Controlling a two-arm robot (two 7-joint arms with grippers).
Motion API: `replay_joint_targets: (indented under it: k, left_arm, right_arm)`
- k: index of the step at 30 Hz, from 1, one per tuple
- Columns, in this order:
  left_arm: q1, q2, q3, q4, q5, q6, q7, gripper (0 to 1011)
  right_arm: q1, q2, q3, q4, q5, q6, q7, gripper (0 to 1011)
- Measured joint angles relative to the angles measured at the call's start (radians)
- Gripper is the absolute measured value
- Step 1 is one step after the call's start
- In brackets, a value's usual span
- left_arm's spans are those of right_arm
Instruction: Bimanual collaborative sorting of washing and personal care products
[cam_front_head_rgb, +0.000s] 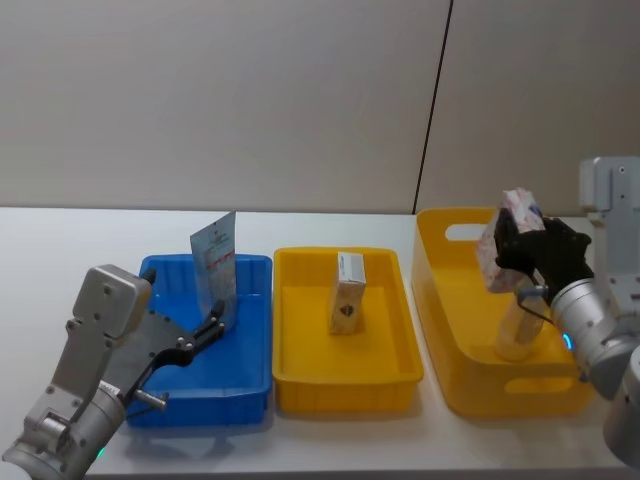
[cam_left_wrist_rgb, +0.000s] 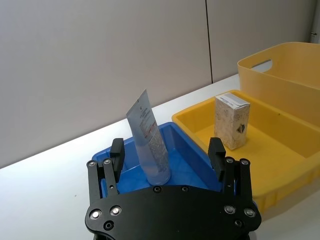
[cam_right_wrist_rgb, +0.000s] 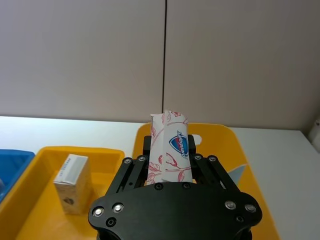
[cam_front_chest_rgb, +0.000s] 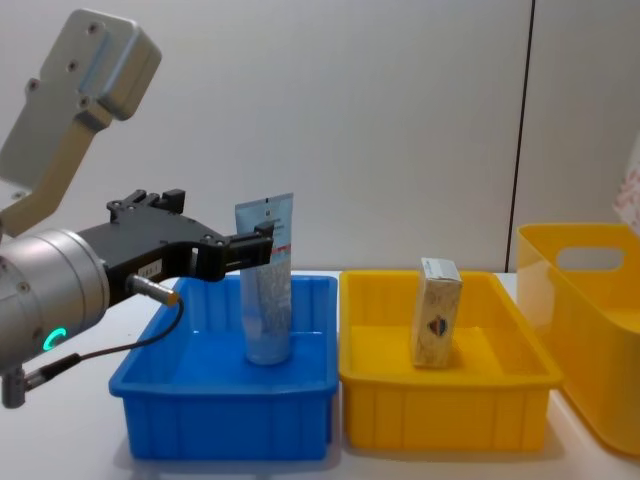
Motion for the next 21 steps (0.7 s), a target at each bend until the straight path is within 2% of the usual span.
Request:
replay_joint_targets:
  k: [11, 21]
  left_arm:
    - [0.000, 0.000, 0.000, 0.000, 0.000, 0.000, 0.000, 1001]
    - [0.000, 0.000, 0.000, 0.000, 0.000, 0.000, 0.000, 1001]
  right_arm:
    - [-0.016, 0.016, 0.009, 0.017, -0.021, 0.022, -0.002, 319]
    - [-0.028, 0.028, 0.009, 0.032, -0.027, 0.036, 0.026, 319]
